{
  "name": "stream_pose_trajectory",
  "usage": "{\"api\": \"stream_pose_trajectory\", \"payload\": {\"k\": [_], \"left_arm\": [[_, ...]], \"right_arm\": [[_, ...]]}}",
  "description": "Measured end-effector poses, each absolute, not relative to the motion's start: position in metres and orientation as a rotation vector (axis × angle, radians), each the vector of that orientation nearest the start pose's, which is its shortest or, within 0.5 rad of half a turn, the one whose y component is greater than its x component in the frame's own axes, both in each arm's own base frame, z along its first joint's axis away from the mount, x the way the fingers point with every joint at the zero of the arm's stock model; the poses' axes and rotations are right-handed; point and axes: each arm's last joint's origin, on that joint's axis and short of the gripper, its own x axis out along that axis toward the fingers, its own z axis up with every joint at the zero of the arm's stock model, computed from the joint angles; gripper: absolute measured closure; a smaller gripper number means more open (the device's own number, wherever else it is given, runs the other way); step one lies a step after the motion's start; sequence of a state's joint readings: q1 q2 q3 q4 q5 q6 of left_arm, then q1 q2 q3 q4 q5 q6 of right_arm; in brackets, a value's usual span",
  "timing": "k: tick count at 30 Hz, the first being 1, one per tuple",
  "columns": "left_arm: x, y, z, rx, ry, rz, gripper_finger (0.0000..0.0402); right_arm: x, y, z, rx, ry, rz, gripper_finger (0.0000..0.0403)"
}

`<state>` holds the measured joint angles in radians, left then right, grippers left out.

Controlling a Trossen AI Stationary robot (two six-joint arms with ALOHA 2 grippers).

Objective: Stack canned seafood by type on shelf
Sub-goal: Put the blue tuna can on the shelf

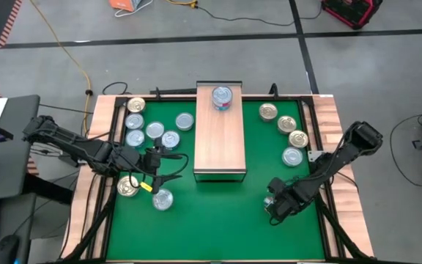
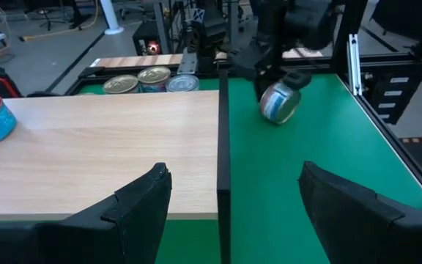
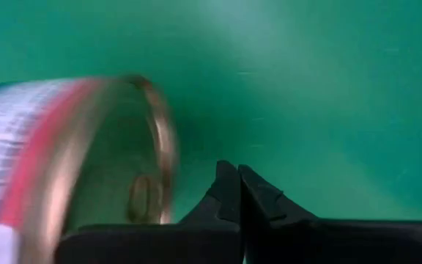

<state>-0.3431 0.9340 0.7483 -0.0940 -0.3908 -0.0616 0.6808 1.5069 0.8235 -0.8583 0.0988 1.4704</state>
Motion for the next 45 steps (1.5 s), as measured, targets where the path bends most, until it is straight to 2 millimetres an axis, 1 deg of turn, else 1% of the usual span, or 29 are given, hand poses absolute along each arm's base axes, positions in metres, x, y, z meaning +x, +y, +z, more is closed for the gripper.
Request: {"api": "stream_pose_trajectory", "payload": {"k": [3,5,6,11,15,18,20,23,26,29,32,35,37,39,42,45], "left_arm": [[0.197,-0.059,0.303,0.039,0.26,0.054,0.0113],[0.197,-0.059,0.303,0.039,0.26,0.054,0.0113],[0.197,-0.059,0.303,0.039,0.26,0.054,0.0113],[0.197,-0.059,0.303,0.038,0.261,0.054,0.0113],[0.197,-0.059,0.303,0.04,0.264,0.056,0.0113],[0.197,-0.058,0.303,0.034,0.263,0.068,0.0113],[0.197,-0.058,0.303,0.024,0.264,0.07,0.0113],[0.197,-0.058,0.303,0.012,0.263,0.074,0.0113],[0.197,-0.058,0.303,0.006,0.263,0.074,0.0113],[0.197,-0.058,0.303,0.0,0.262,0.076,0.0113],[0.197,-0.058,0.303,-0.01,0.262,0.078,0.0113],[0.197,-0.058,0.303,-0.012,0.262,0.078,0.0113],[0.197,-0.058,0.303,-0.012,0.262,0.079,0.0113],[0.197,-0.058,0.303,-0.011,0.262,0.08,0.0113],[0.197,-0.058,0.302,-0.009,0.268,0.08,0.0113],[0.197,-0.058,0.301,-0.002,0.28,0.093,0.0113]], "right_arm": [[0.184,0.139,0.167,0.606,1.381,-0.679,0.0389],[0.178,0.131,0.166,0.551,1.423,-0.752,0.0388],[0.175,0.127,0.169,0.535,1.436,-0.78,0.0387],[0.164,0.113,0.201,0.54,1.411,-0.806,0.0368],[0.165,0.117,0.234,0.578,1.309,-0.675,0.0353],[0.169,0.127,0.249,0.565,1.262,-0.565,0.0345],[0.172,0.137,0.254,0.531,1.24,-0.47,0.0334],[0.176,0.15,0.251,0.48,1.216,-0.373,0.0302],[0.18,0.159,0.248,0.466,1.195,-0.331,0.0248],[0.182,0.161,0.247,0.485,1.183,-0.322,0.0178],[0.186,0.159,0.248,0.546,1.168,-0.346,0.0114],[0.188,0.16,0.245,0.595,1.173,-0.386,0.0071],[0.191,0.163,0.239,0.603,1.181,-0.413,0.0058],[0.196,0.167,0.233,0.594,1.204,-0.434,0.0056],[0.205,0.177,0.231,0.568,1.227,-0.469,0.0061],[0.214,0.185,0.227,0.476,1.285,-0.531,0.0072]]}}
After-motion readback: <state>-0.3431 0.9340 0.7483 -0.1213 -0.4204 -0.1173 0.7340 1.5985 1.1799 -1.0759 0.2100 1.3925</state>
